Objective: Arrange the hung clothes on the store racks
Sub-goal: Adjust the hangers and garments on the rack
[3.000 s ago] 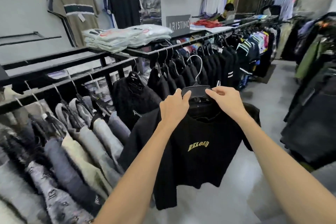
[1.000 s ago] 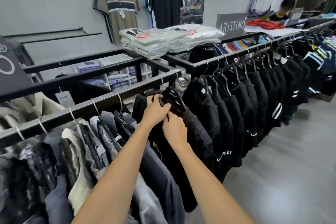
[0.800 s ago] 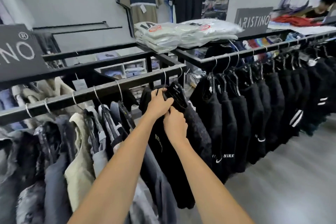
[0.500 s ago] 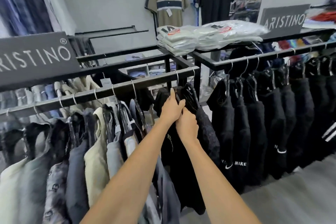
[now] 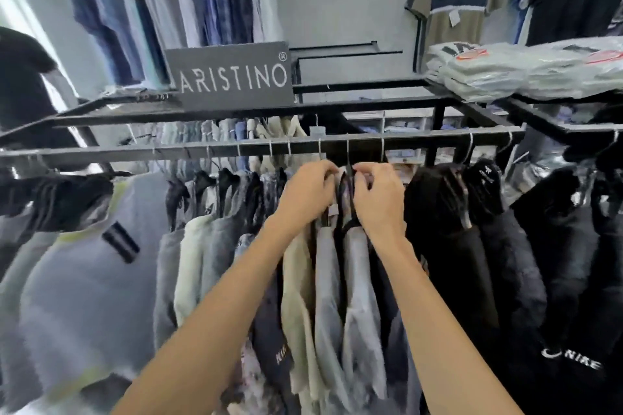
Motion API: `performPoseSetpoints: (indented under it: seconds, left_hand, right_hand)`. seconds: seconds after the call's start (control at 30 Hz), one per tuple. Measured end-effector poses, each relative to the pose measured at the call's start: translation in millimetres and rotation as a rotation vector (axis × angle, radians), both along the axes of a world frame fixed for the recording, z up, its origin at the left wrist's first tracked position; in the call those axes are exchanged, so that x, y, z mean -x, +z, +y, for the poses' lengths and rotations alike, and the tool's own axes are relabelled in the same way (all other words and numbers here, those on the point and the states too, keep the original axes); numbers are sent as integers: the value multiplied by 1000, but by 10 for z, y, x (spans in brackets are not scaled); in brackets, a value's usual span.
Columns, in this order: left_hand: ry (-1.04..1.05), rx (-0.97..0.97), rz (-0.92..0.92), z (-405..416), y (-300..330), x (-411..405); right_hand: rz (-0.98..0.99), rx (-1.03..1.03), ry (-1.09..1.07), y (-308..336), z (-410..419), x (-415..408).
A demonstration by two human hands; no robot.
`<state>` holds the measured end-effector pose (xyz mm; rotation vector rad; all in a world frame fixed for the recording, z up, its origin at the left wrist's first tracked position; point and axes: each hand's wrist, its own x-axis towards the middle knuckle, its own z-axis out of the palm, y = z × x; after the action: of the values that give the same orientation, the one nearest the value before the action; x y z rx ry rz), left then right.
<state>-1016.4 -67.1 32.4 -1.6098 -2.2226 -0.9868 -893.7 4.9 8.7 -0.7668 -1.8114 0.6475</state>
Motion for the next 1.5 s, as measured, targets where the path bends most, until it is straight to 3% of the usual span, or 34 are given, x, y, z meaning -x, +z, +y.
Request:
performPoseSetpoints:
  seconds: [0.13,0.27,0.47,0.53,0.63,0.77,0.9,0.97,1.07,1.13,1.3,1.5]
  left_hand:
    - [109,-85,125,-620,-122,523]
    - [303,-34,248,-1244,-201,1046]
    - [503,105,93,-1878,-533,1545]
    - [451,107,-33,-1964,-615,1628]
    - [305,155,-23,-2065,-705,1749]
    - [174,109,-113,-2196,-702,1882]
    - [133,-62,-191,-2386,-544,1949]
    - [185,-153,-192,-2547,-491,2091]
    - [347,-218,-210,-2806,-463,2427]
    - [485,-256,-214,-3041,-427,2679]
    - [734,-276,-218,-3702,-295,3102]
    - [599,-9,-412,-4203,-569,3609]
  right_hand:
    - [-33,-92,164,-9,-433,498]
    - [-150,-150,284,-55,-1010,1023]
    - [-582,9,296,-240,-1633,1492]
    - [-663,76,270,-275,-1734,1596]
    - [-765,66,188,-297,-1816,1698]
    - [-774,73,122,-292,-1912,1821]
    - [-681,113,9,-259,-2083,1955]
    - [-589,109,-52,-204,-2214,2072]
    - [-414,-88,-70,-136,-2456,2254]
    - [-315,-181,24,-111,-2661,2446]
    - [-245,-138,372,-104,-3217,3029]
    - [-304,-75,704,-143,-3898,3588]
